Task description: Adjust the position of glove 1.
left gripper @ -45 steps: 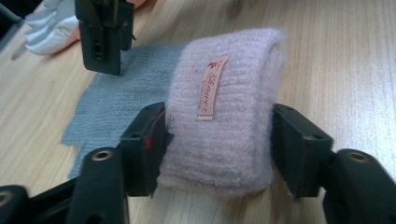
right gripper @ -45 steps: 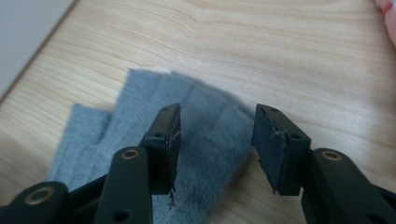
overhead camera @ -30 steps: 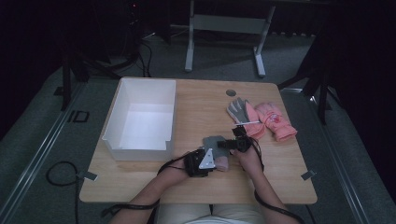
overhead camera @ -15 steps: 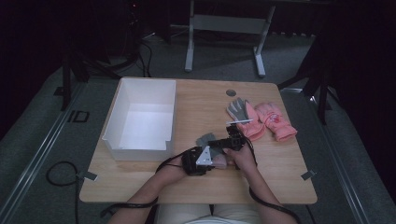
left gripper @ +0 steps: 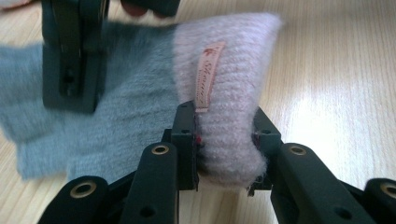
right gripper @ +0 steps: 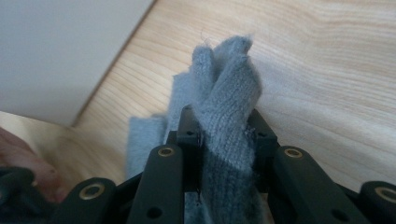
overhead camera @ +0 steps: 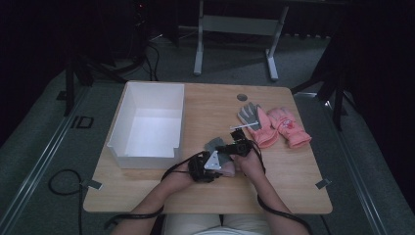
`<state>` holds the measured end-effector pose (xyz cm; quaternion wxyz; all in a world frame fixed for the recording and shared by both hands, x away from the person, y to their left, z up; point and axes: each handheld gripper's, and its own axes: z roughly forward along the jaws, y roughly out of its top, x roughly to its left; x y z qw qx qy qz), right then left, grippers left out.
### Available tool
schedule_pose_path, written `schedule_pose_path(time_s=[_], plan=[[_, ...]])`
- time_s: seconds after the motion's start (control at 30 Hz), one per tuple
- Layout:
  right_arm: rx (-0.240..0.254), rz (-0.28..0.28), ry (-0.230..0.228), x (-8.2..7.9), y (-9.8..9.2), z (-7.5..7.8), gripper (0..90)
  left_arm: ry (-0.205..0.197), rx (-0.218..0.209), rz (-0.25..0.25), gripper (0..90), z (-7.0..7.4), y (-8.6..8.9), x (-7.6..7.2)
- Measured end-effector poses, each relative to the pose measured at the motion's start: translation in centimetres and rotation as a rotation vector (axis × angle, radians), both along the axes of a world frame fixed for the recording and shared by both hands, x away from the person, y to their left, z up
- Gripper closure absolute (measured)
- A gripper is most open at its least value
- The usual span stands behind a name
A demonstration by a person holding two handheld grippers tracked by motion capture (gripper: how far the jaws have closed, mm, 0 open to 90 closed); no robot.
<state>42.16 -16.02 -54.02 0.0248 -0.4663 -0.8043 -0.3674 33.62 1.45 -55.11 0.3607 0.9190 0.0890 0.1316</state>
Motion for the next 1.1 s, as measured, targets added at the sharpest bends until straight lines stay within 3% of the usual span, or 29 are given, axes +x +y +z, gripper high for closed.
schedule_pose_path(time_s=[0.2,0.23,0.27,0.3,0.33,0.37,0.47,0.5,0.53,0.63,0.83,1.1], plan=[[0.046,-0.006,-0.027,-0.7,-0.8,1.7,73.2,-0.003,0.017,-0.016,70.1,2.5,-0.2,-0.1],[0.078,-0.009,-0.039,-0.9,-1.3,2.7,73.2,-0.018,0.010,-0.019,70.1,3.7,-0.3,-0.3],[0.078,-0.009,-0.039,-0.9,-1.3,2.7,73.2,-0.018,0.010,-0.019,70.0,3.7,-0.3,-0.3],[0.089,-0.016,-0.066,-1.2,-1.7,3.8,73.2,-0.028,0.006,-0.019,70.0,4.9,-0.4,-0.4],[0.097,-0.016,-0.079,-1.4,-1.8,4.4,73.2,-0.028,0.006,-0.019,70.0,4.9,-0.4,-0.4],[0.104,-0.014,-0.090,-1.5,-2.0,5.0,73.2,-0.054,0.019,-0.027,70.0,6.1,-0.6,-0.5],[0.116,-0.013,-0.105,-1.6,-2.2,6.1,73.2,-0.068,0.026,-0.029,70.0,7.3,-0.7,-0.7],[0.134,-0.013,-0.123,-1.8,-2.4,7.3,73.2,-0.082,0.030,-0.031,70.0,8.6,-0.8,-0.8],[0.134,-0.013,-0.123,-1.8,-2.4,7.3,73.2,-0.082,0.030,-0.031,70.0,8.6,-0.8,-0.8],[0.162,-0.013,-0.151,-1.9,-2.6,9.0,73.2,-0.102,0.045,-0.046,70.0,10.8,-0.5,-0.8],[0.187,-0.012,-0.167,-1.7,-2.1,10.9,73.3,-0.106,0.067,-0.068,70.0,13.1,0.7,-0.1],[0.209,-0.001,-0.191,-1.1,-0.3,12.8,73.3,-0.126,0.080,-0.087,69.8,14.9,2.7,0.7]])
